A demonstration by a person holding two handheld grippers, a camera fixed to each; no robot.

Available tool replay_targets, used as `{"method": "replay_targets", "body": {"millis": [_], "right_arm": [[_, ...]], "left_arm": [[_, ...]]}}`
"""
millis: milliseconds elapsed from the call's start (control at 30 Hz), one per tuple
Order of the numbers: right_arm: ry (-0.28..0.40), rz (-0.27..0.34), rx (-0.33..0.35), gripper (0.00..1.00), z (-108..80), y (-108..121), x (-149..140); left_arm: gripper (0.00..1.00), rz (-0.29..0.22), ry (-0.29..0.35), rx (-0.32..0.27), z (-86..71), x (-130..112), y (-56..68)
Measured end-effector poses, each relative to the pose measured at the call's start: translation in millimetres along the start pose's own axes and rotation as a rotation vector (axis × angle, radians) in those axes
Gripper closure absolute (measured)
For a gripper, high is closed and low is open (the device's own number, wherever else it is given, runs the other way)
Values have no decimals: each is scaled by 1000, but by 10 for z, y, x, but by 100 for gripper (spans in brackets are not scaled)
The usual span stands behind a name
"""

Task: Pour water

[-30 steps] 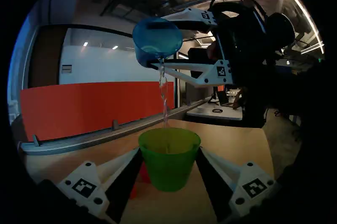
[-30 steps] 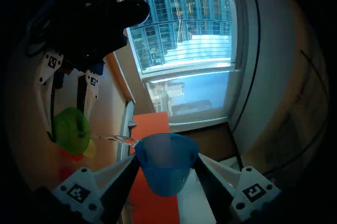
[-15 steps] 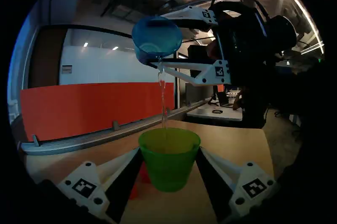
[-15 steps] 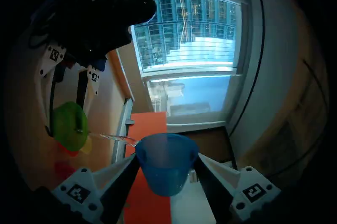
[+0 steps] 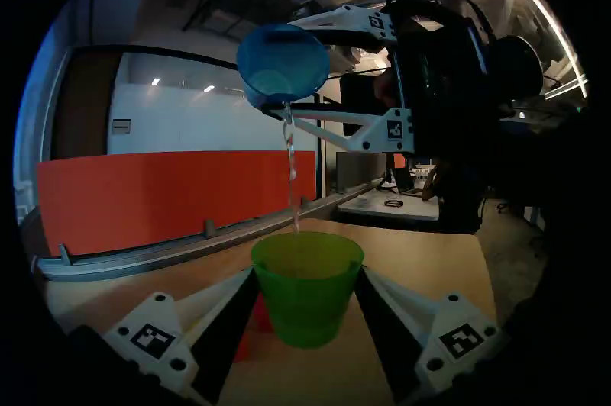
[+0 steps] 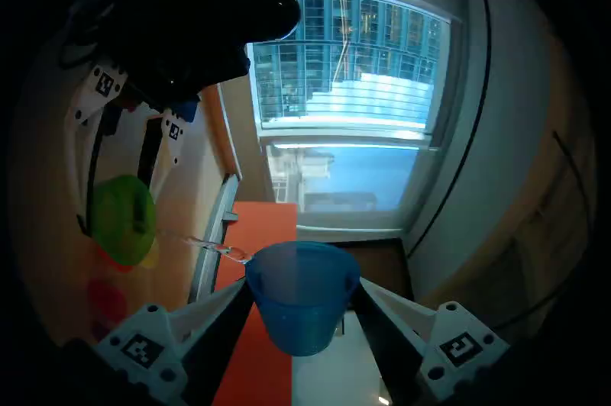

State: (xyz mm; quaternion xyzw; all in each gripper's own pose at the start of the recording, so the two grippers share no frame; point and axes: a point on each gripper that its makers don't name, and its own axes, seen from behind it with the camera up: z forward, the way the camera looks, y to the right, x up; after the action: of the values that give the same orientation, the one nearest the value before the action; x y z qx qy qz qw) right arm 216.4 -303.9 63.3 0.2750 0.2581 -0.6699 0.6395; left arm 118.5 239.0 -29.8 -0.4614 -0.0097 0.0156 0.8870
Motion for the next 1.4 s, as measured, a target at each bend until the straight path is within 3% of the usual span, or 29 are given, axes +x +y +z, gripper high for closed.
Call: {"method": "replay_targets", "body": {"millis": [467,900,1200,1400], "right_arm": [[8,-79,-10,11,44,44,84],[12,-99,-18,11,31,55,148],[7,-6,-11,11,2,22,89],[8,118,-8,11,-28,-44,43]], "left_arm": [[16,0,7,3,-6,31,-12],[16,-1,13,9,-13,58,-27],[16,0,13,17,-46,78,-47],[16,3,12,19,-63,82,-54]]}}
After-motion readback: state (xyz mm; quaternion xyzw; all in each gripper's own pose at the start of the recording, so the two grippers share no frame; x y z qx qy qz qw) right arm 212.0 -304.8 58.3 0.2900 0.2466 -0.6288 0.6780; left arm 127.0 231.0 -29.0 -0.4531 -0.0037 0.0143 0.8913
